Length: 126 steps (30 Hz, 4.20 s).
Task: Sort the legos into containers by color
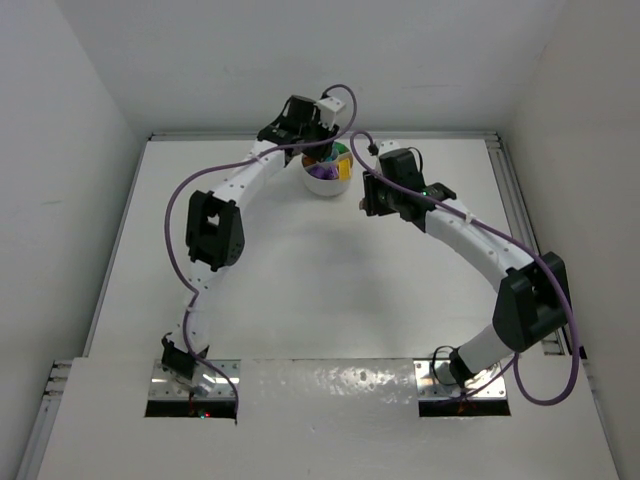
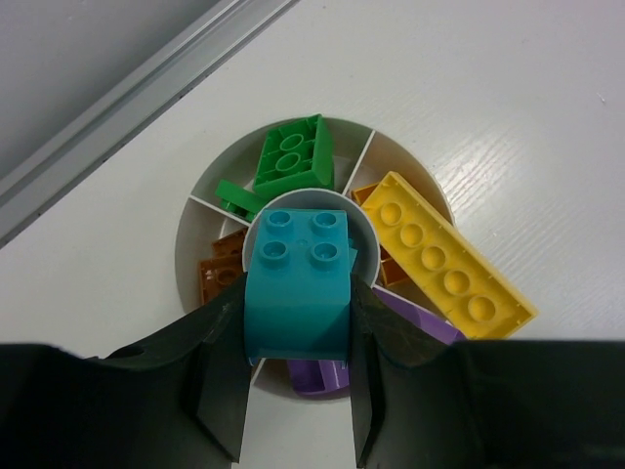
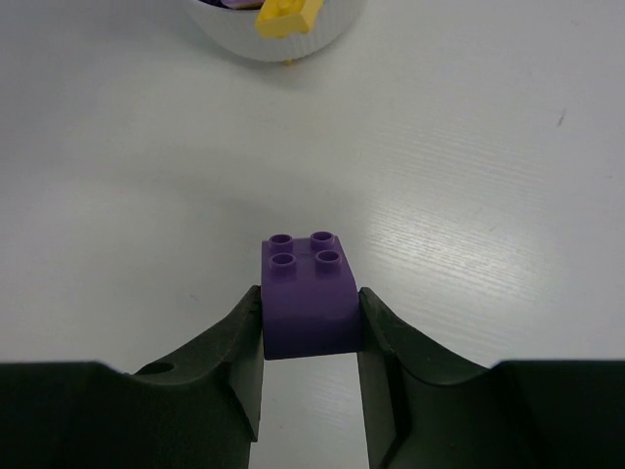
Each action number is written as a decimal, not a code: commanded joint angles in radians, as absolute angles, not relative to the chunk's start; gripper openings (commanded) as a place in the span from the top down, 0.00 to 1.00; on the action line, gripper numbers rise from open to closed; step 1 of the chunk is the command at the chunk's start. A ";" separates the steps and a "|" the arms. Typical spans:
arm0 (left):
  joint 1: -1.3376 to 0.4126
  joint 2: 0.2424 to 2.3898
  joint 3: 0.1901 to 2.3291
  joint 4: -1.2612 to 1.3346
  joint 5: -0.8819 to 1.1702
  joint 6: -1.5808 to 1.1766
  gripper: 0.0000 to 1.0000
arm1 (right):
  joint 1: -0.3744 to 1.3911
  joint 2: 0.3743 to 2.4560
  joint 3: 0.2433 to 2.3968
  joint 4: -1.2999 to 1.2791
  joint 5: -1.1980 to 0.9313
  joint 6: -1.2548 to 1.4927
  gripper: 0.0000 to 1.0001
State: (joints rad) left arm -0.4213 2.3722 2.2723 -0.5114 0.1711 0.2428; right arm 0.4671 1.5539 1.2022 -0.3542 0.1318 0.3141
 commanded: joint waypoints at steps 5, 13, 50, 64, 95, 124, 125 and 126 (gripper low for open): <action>-0.436 2.375 2.276 -0.494 0.129 0.271 1.00 | 0.469 1.517 1.193 -0.342 0.160 0.319 1.00; -0.449 2.367 2.273 -0.505 0.130 0.284 0.72 | 0.469 1.519 1.190 -0.333 0.158 0.321 1.00; -0.357 1.990 1.992 -0.561 0.746 0.978 0.38 | 0.362 1.537 1.388 -0.351 -0.064 0.472 1.00; -0.437 1.678 1.408 -0.168 0.749 1.045 0.22 | 0.446 1.580 1.371 -0.181 -0.201 0.606 1.00; -0.443 1.654 1.331 -0.058 0.694 0.881 1.00 | 0.488 1.641 1.394 -0.152 -0.229 0.643 1.00; -0.353 2.065 1.594 0.041 0.515 1.023 1.00 | 0.376 1.571 1.370 -0.259 -0.112 0.548 0.34; -0.353 2.071 1.604 0.028 0.515 1.026 1.00 | 0.377 1.571 1.370 -0.262 -0.110 0.548 0.34; -0.353 2.074 1.611 0.023 0.515 1.035 0.99 | 0.377 1.571 1.370 -0.268 -0.109 0.545 0.34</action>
State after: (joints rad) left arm -0.3462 2.0701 1.5604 0.0032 0.4850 1.0313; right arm 0.3756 1.5665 1.3426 -0.2665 -0.1123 0.5659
